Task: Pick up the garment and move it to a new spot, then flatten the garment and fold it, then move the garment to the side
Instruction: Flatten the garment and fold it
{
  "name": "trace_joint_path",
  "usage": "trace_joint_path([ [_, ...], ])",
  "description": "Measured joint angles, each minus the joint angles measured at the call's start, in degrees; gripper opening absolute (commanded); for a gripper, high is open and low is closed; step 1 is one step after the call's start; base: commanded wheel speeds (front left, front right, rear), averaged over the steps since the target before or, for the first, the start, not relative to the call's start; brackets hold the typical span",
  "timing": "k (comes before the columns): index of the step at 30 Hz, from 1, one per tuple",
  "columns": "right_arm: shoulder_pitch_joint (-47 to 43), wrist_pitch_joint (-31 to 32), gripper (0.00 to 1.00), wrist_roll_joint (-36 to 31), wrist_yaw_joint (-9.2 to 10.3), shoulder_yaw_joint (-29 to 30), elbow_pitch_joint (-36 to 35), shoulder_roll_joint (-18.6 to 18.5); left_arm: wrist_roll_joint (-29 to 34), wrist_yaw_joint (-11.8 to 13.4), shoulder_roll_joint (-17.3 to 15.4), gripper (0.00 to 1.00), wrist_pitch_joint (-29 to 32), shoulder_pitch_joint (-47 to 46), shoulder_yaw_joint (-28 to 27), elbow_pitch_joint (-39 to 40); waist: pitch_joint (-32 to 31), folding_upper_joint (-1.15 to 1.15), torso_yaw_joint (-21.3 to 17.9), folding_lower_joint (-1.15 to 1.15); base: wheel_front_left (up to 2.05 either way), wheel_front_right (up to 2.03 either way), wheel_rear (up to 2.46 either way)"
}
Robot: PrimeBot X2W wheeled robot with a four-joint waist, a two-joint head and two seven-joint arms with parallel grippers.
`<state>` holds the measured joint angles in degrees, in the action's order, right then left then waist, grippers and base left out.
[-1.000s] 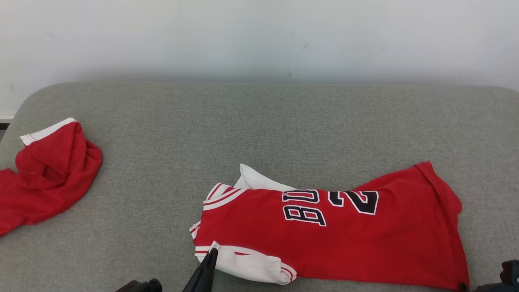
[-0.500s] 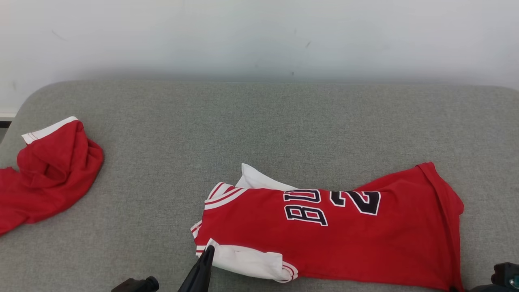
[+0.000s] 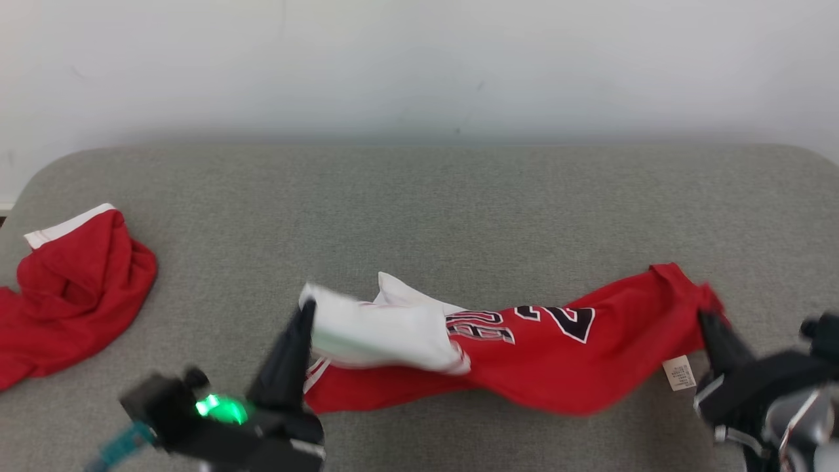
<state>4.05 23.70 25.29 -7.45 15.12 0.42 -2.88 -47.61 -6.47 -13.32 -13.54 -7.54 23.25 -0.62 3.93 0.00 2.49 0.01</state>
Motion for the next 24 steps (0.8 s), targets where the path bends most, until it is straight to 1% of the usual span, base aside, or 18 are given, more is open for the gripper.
trace_joint_path([
  [2, 3.0, 1.5, 0.0, 2.5, 0.01, -0.7, -4.5, 0.0, -1.3, -0.1, -1.1, 0.0, 0.9, -3.3, -1.2, 1.7, -0.1, 0.0, -0.7, 0.0, 0.0, 0.0, 0.0],
  [6, 11.2, 4.7, 0.0, 3.4, 0.0, -2.3, -11.1, -1.5, -4.3, -0.2, -3.2, 0.0, 3.2, -11.5, -5.1, 5.4, -0.1, 0.0, -2.3, 0.0, 0.0, 0.0, 0.0],
  [8, 15.9, 6.1, 0.0, 2.7, 0.0, -3.4, -12.4, -2.8, -5.7, -0.2, -4.2, 0.0, 4.8, -16.1, -7.1, 6.7, 0.2, 0.0, -3.1, 0.0, 0.0, 0.0, 0.0],
  [11, 23.3, 8.0, 0.0, 2.3, 0.0, -4.8, -12.7, -3.7, -6.3, -0.1, -5.8, 0.0, 7.6, -23.7, -8.5, 7.8, 1.4, 0.0, -4.1, 0.0, 0.0, 0.0, 0.0],
  [13, 27.5, 8.9, 0.0, 1.5, 0.0, -6.1, -11.7, -4.4, -6.6, 0.1, -6.0, 0.0, 8.6, -28.6, -9.4, 7.6, 2.5, 0.0, -4.6, 0.0, 0.0, 0.0, 0.0],
  [14, 29.6, 9.2, 0.0, 1.0, 0.0, -6.5, -10.8, -4.8, -6.9, 0.8, -5.8, 0.0, 9.1, -31.3, -9.9, 6.9, 3.2, 0.0, -4.8, 0.0, 0.0, 0.0, 0.0],
  [16, 33.6, 9.7, 0.0, 1.0, 0.0, -6.7, -8.0, -4.5, -7.7, 1.8, -5.2, 0.0, 9.5, -36.4, -10.9, 4.5, 4.9, 0.0, -5.2, 0.0, 0.0, 0.0, 0.0],
  [18, 37.6, 9.7, 0.0, 0.1, 0.05, -8.7, -4.8, -4.8, -6.7, 2.5, -5.5, 0.0, 10.0, -42.1, -11.4, 1.7, 6.9, 0.0, -5.6, 0.01, 0.0, 0.0, 0.0],
  [20, 42.5, 7.4, 0.0, -2.3, 0.05, -11.0, -1.5, -5.4, -3.8, 3.8, -6.5, 0.0, 9.5, -47.8, -12.0, -1.6, 9.1, 0.0, -6.0, 0.01, 0.0, 0.0, 0.0],
  [21, 45.1, 5.6, 0.0, -3.3, 0.04, -10.4, 0.5, -4.8, -1.4, 5.7, -7.3, 0.0, 9.3, -50.6, -12.2, -3.6, 10.3, 0.0, -6.3, 0.01, 0.0, 0.0, 0.0],
  [22, 47.7, 3.7, 0.0, -4.5, 0.0, -8.5, 3.2, -3.4, 1.2, 7.1, -8.2, 0.0, 8.5, -53.4, -12.2, -5.8, 11.5, 0.0, -6.6, 0.01, 0.0, 0.0, 0.0],
  [23, 50.2, 1.6, 0.0, -6.4, 0.07, -7.3, 5.5, -2.7, 4.1, 8.0, -9.2, 0.0, 7.9, -56.4, -11.8, -7.4, 12.7, 0.01, -6.9, 0.02, 0.0, 0.0, 0.0],
  [24, 52.6, -0.7, 0.0, -8.7, 0.05, -7.3, 7.2, -2.4, 6.9, 8.2, -10.1, 0.0, 7.5, -59.5, -10.8, -8.5, 13.9, 0.01, -7.3, 0.02, 0.0, 0.0, 0.0],
])
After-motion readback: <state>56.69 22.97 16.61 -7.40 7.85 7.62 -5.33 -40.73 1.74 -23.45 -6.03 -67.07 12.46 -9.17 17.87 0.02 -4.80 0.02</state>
